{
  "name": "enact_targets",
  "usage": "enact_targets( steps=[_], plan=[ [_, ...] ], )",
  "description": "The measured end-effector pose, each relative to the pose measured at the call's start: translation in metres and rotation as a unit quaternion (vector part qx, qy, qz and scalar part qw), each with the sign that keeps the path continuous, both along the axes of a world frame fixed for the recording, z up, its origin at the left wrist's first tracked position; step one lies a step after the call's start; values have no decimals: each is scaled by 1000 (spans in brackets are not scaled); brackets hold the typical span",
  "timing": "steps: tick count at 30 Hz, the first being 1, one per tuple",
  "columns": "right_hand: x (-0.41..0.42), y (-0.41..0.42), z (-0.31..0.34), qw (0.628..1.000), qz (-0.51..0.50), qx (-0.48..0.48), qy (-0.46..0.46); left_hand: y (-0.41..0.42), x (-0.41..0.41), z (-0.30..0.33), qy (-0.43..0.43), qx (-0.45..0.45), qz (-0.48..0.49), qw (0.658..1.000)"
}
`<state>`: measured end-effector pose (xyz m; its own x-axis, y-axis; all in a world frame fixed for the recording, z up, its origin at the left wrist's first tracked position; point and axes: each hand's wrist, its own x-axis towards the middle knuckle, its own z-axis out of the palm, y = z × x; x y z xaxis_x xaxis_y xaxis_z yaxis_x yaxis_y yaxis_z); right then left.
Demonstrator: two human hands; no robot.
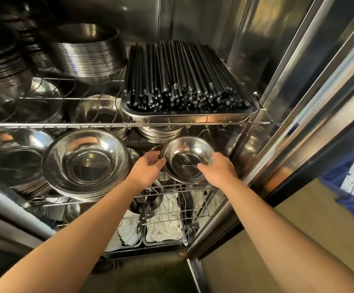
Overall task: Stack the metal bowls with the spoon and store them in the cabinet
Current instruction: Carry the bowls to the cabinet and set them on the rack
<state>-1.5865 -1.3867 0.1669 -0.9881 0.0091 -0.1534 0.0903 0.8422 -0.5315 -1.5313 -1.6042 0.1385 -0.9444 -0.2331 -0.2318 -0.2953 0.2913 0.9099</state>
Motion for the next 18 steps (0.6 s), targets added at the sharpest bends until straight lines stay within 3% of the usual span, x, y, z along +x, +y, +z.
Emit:
enact_targets(
  steps=[5,10,18],
  plan=[
    [6,-6,-1,996,50,68,43,-5,41,-11,42,-212,-89,972],
    [10,-10,-2,980,111,138,87,-10,77,-26,40,-392,-130,910],
    [13,-23,-9,946,151,263,113,-21,122,-47,-7,-564,-124,816]
  ],
)
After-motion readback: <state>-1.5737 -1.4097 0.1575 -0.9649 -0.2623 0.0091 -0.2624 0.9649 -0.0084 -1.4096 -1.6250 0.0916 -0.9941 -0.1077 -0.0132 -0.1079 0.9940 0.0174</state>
